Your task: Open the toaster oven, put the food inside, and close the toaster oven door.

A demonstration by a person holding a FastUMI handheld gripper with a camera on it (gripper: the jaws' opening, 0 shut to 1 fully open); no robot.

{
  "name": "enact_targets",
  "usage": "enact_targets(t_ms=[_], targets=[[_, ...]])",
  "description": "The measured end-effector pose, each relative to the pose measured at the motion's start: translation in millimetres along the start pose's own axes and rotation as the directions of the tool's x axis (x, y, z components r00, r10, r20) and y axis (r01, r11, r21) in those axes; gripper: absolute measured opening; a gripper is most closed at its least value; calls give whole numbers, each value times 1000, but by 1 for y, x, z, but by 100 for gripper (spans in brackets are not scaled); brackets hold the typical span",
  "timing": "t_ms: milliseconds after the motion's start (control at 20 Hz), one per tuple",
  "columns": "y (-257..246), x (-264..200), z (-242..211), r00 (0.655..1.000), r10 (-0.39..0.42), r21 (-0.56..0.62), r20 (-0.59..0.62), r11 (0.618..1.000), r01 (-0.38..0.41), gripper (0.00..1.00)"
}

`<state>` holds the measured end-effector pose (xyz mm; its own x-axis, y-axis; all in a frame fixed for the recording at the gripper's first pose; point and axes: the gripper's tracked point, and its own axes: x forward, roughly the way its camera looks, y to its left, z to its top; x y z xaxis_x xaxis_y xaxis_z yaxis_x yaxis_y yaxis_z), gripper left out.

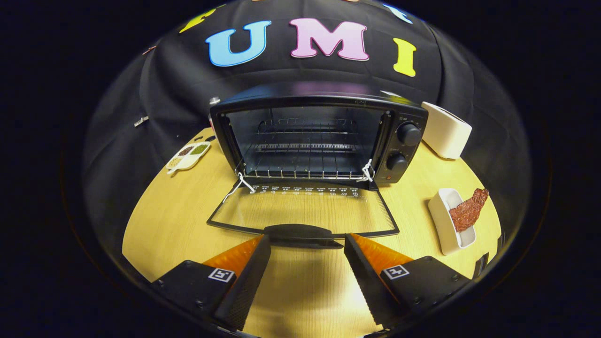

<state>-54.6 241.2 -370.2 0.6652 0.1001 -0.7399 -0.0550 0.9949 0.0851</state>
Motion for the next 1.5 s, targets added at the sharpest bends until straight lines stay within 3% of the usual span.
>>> enact_targets(t_ms=[350, 800, 1050, 1250, 1500], targets=[[8, -27, -8, 997, 80, -80, 10, 994, -79, 98], [-22, -91, 60, 961, 226, -52, 159, 974, -221, 98], [-75, -121, 89, 945, 271, -78, 185, 962, -261, 98], [-131, -142, 113, 939, 272, -129, 208, 960, -250, 98], [-217, -136, 120, 955, 262, -135, 142, 960, -244, 98]])
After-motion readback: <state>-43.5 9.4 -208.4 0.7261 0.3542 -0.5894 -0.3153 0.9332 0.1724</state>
